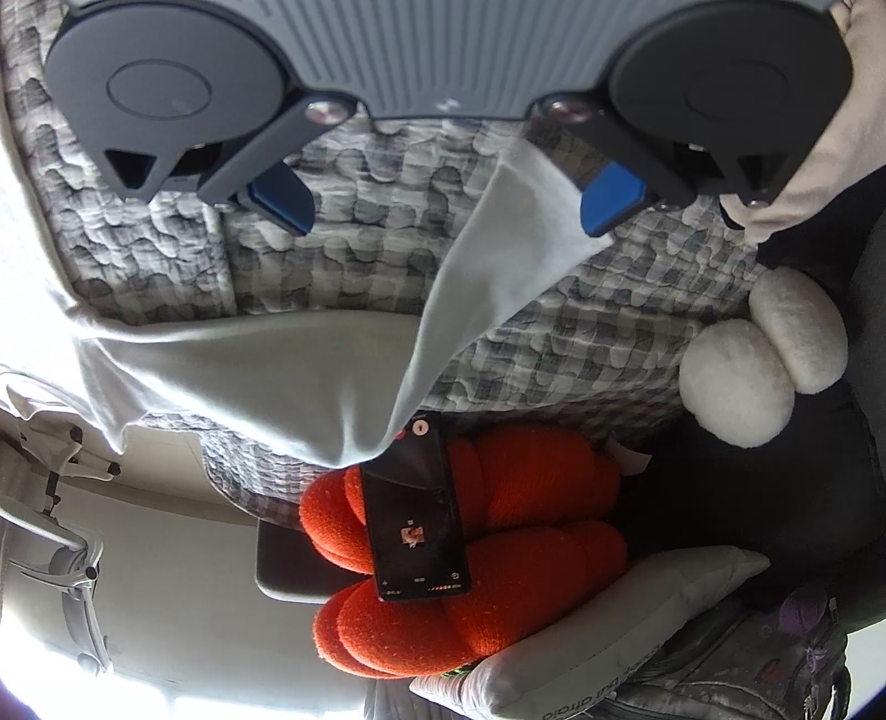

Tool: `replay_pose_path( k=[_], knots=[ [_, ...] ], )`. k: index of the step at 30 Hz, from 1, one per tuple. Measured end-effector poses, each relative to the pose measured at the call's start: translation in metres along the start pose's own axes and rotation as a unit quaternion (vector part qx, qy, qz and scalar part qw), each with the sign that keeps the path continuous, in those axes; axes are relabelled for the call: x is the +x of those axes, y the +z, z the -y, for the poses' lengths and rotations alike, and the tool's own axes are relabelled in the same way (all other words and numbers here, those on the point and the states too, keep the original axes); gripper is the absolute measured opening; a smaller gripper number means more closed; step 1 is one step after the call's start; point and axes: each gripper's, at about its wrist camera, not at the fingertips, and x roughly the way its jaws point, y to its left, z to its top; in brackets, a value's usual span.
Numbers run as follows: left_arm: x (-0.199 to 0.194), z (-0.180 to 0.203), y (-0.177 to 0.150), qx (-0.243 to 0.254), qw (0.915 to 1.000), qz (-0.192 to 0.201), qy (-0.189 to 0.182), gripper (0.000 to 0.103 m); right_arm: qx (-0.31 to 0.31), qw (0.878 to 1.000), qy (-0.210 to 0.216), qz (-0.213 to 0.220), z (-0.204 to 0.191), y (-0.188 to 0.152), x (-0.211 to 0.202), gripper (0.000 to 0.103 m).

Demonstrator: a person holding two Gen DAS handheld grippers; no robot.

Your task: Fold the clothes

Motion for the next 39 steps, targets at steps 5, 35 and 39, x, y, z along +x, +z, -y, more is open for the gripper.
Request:
replay_pose_path(
  k=[5,35,39],
  knots=[
    [0.019,-0.013,-0.007,-0.014,0.9994,-0.001,0.030,0.102,-0.017,1.000,0.000,-0.002,0.002,0.006,0.035,0.058],
    [0.032,-0.042,-0.015,0.036,0.9957,0.080,0.030,0.074,-0.052,0.998,0.013,0.042,-0.011,-0.013,0.148,0.059],
    [0.028,-0.050,-0.002,0.004,0.9976,0.069,0.010,0.035,-0.048,0.998,0.016,0.046,-0.010,-0.011,0.146,0.059]
  ],
)
